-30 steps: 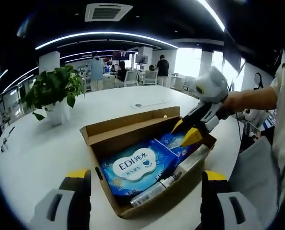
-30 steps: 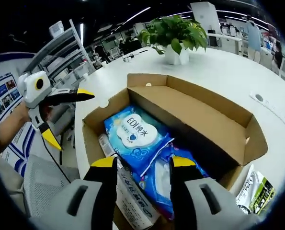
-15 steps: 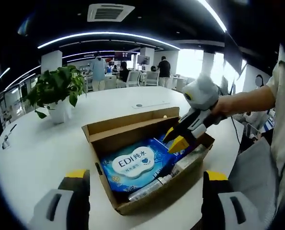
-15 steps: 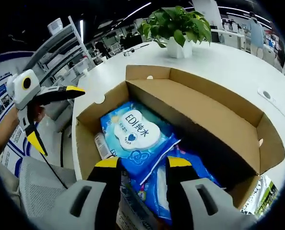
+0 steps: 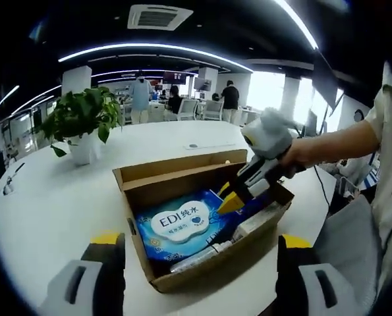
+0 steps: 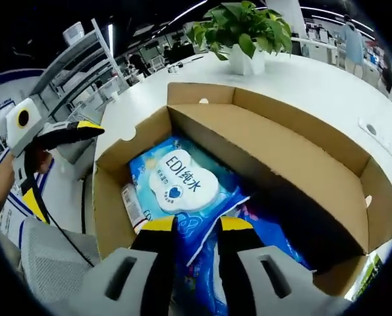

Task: Operate the shoe box by opening the lid, removing the specified soft item, and placing it in the target area until the item is outside and the box remains undamaged.

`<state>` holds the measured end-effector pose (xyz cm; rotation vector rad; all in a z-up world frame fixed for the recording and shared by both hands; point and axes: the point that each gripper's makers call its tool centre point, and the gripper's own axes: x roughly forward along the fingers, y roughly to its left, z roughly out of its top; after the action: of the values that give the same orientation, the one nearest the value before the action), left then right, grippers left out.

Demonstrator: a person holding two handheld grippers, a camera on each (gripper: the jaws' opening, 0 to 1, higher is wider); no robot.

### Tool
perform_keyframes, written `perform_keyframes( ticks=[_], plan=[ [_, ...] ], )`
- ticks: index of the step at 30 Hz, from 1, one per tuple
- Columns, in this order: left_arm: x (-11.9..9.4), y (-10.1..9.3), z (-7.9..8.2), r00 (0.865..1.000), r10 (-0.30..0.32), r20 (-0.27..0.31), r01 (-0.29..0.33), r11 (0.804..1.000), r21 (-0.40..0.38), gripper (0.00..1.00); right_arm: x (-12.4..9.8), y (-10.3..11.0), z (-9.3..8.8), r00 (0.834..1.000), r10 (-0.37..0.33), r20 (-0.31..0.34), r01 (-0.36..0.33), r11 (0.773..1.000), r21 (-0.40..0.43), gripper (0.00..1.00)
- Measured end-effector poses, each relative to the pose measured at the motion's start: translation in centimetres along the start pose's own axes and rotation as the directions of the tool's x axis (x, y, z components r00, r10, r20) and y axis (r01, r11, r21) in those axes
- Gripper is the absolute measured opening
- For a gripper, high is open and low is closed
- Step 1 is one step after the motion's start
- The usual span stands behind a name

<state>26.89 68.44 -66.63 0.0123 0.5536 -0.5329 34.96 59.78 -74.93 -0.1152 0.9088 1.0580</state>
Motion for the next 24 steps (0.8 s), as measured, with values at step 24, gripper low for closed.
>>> perform_keyframes(
  ticks=[24],
  plan=[
    [-0.4,1.8,-0.3,0.997,0.076,-0.033,-0.076,0.997,-0.002,0.82,-1.8,-0.5,0.8,0.996,-0.083,0.036,0.080,0.994,0.076,0.01]
  ],
)
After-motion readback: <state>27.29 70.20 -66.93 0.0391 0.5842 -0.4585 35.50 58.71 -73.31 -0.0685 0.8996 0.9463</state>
